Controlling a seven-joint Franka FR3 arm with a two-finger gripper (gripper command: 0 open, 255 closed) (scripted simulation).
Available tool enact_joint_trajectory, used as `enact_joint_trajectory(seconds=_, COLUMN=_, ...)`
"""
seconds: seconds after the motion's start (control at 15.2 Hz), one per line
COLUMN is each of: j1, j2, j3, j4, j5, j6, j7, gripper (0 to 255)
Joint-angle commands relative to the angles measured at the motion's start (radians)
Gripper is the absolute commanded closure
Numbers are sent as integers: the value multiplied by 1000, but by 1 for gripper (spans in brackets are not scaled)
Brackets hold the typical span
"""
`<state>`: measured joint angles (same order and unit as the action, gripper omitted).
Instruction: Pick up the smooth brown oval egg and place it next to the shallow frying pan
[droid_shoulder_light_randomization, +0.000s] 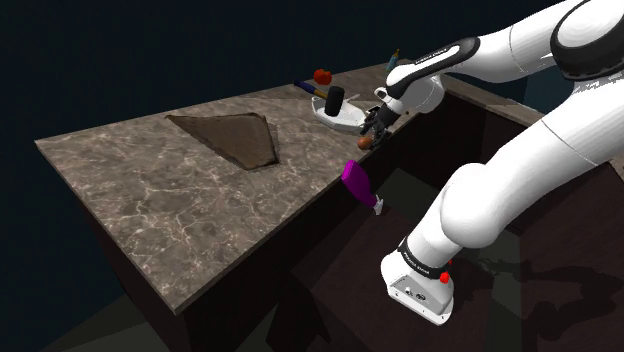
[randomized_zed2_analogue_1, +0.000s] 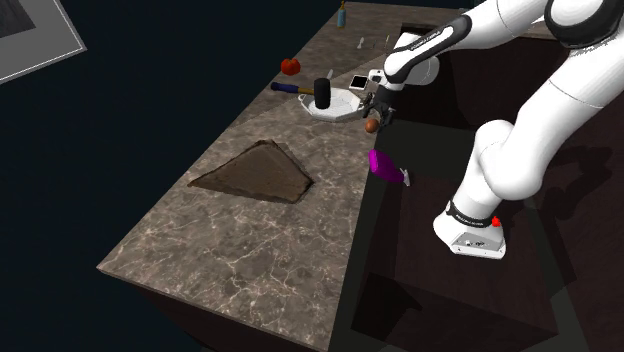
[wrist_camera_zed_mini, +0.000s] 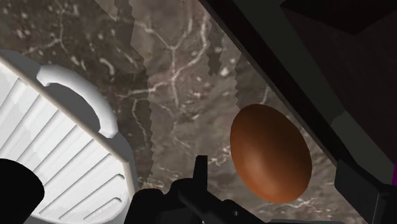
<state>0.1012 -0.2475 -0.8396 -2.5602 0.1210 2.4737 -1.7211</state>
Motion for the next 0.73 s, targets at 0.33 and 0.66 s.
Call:
enact_joint_trajectory(seconds=0.33, j1=-79, j2=-111, j3=60, j4=31, j5=-109, j6=-122, j7=80, gripper=0)
enact_joint_trajectory(seconds=0.66, j1=-79, j2=-111, j3=60, j4=31, j5=-109, j6=-122, j7=80, gripper=0)
